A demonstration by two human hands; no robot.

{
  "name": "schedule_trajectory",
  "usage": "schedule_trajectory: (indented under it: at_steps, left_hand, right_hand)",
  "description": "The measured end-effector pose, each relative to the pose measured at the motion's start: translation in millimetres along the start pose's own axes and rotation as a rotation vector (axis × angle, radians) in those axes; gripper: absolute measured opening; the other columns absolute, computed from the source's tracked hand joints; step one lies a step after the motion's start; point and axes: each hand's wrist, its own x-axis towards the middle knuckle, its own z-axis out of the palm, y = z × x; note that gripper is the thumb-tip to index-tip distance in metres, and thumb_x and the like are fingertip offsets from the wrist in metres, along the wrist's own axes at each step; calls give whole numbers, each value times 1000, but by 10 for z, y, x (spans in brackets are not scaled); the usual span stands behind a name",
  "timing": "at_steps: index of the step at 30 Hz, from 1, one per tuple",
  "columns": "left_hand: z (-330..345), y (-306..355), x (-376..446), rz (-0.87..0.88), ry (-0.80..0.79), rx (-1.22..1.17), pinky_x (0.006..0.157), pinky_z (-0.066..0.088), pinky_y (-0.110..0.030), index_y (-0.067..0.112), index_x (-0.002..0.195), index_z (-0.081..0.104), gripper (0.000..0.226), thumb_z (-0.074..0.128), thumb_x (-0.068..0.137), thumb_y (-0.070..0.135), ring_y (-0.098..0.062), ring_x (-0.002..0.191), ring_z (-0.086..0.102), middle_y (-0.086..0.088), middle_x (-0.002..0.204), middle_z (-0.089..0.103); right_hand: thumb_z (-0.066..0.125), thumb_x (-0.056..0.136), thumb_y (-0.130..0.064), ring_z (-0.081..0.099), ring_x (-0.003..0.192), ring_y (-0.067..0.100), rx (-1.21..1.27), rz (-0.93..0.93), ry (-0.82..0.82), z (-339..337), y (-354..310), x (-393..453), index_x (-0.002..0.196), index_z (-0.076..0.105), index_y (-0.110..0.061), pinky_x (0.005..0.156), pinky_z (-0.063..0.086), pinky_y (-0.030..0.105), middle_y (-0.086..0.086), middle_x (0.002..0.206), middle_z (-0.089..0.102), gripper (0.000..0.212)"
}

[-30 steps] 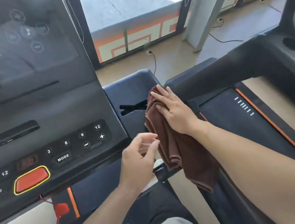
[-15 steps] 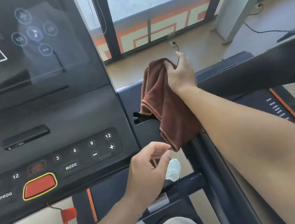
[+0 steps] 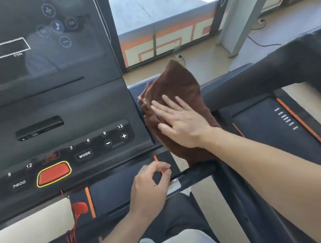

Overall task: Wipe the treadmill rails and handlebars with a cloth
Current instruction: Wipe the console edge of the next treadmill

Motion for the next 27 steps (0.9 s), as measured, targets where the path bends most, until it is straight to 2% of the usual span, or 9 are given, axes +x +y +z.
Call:
schedule_trajectory:
  at_steps: [2, 5, 9, 13, 17, 21, 25, 27]
  left_hand:
    - [-15, -55, -30, 6, 62, 28, 80, 38, -2, 32, 93, 73, 12, 71, 92, 20, 2, 99, 61, 19, 95, 69]
    - [-16, -75, -30, -39, 135, -8, 75, 41, -5, 32, 92, 73, 13, 69, 92, 20, 1, 95, 62, 18, 99, 67]
    - [19, -73, 33, -134, 111, -4, 74, 52, -28, 39, 92, 69, 9, 66, 93, 31, -7, 72, 65, 17, 101, 67]
    - [66, -6, 112, -237, 79, 100, 78, 54, -36, 43, 93, 64, 4, 61, 91, 42, -13, 73, 64, 18, 97, 66]
    - [127, 63, 164, -291, 94, 191, 75, 54, -34, 45, 96, 64, 8, 59, 90, 45, -9, 72, 63, 19, 90, 63]
    - [157, 101, 165, -209, 154, 272, 77, 37, -25, 40, 98, 68, 8, 61, 93, 39, -5, 80, 57, 29, 82, 51]
    - [178, 74, 165, -122, 131, 385, 86, 30, -21, 35, 95, 68, 7, 64, 91, 38, -8, 90, 59, 20, 93, 64]
    - [197, 52, 154, -85, 132, 427, 87, 33, -25, 33, 86, 67, 5, 70, 85, 36, -11, 89, 62, 16, 87, 67]
  right_hand:
    - [24, 102, -45, -8, 158, 7, 3, -59, 12, 111, -183, -122, 166, 10, -28, 129, -5, 39, -16, 172, 7, 67]
    - [27, 104, -41, -2, 159, 8, -32, -38, 51, 151, -210, -134, 166, 11, -27, 129, 0, 40, -14, 172, 10, 65]
    - [28, 105, -42, 1, 159, 10, -40, -30, 35, 66, -172, 83, 166, 10, -31, 129, 0, 40, -16, 172, 10, 64]
    - [27, 102, -48, 1, 158, 10, -3, 36, 13, -37, -111, 524, 165, 8, -35, 128, -1, 42, -18, 172, 4, 67]
    - [24, 100, -53, -4, 159, 11, -17, 69, 13, -131, 22, 993, 166, 7, -33, 128, -4, 44, -16, 173, 2, 70]
    - [24, 100, -57, 2, 159, 12, -45, 55, 7, -207, 163, 1246, 165, 17, -30, 129, -2, 42, -13, 172, 15, 70]
    - [27, 106, -57, 16, 157, 16, -7, 144, 83, -289, 392, 1234, 161, 34, -28, 129, 4, 40, -7, 168, 31, 62]
    - [31, 107, -55, 18, 157, 16, 96, 245, 124, -333, 570, 1122, 159, 38, -27, 128, 11, 42, -8, 168, 31, 59]
